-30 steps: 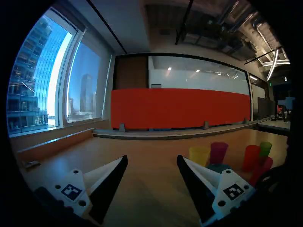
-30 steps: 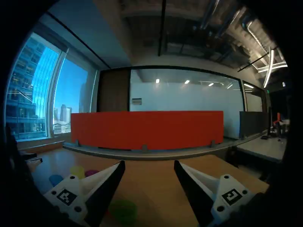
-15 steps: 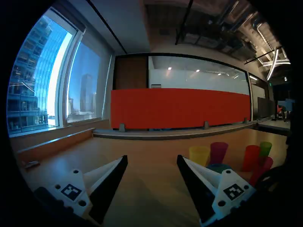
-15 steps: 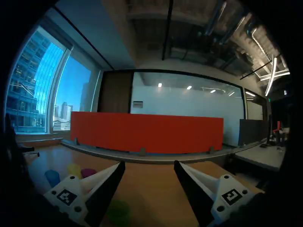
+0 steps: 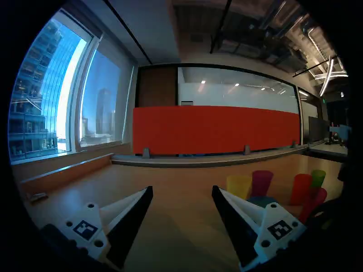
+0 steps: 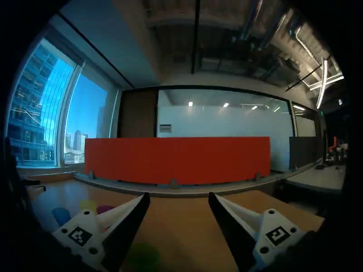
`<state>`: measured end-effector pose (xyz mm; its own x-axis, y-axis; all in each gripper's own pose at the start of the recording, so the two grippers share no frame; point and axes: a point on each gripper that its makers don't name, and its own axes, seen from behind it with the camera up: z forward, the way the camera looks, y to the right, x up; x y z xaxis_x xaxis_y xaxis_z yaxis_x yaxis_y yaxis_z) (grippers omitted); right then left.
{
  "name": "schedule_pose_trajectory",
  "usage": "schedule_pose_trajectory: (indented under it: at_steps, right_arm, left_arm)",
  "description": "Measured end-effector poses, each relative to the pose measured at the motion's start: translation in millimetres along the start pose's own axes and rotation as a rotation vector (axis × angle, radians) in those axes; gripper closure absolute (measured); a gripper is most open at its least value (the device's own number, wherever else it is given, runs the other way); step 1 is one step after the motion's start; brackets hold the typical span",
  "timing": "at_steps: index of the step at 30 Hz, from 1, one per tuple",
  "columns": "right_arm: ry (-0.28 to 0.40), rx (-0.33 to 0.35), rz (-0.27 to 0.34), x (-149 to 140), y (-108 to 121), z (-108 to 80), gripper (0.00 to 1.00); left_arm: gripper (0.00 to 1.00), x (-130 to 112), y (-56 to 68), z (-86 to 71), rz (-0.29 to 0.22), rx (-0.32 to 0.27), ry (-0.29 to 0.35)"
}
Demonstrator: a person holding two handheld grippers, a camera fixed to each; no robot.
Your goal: Pour water
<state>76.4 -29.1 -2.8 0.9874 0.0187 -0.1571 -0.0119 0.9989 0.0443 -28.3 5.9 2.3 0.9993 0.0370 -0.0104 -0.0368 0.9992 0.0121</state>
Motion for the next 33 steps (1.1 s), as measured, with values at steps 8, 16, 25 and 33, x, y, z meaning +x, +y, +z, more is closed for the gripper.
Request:
schedule_pose_trajectory:
  at_steps: [8,16,25,33]
  right_arm:
    - [-0.01,-0.032,0.011,-22,9,-0.8,0.0]
    - [-0.025,-0.034,0.016,-42,13,-5.4,0.0]
    - [-0.06,-0.045,-0.008,-65,17,-6.6,0.0]
    - [-0.082,-0.04,-0.007,-74,16,-4.3,0.0]
  left_arm:
    - [0.03,0,-0.4,-0.1,0.0,0.0,0.0]
    - [0.03,0,-0.6,0.2,0.0,0.0,0.0]
    - [0.03,0,-0.9,0.1,0.0,0.0,0.0]
    - [0.03,0,-0.3,0.3,0.0,0.0,0.0]
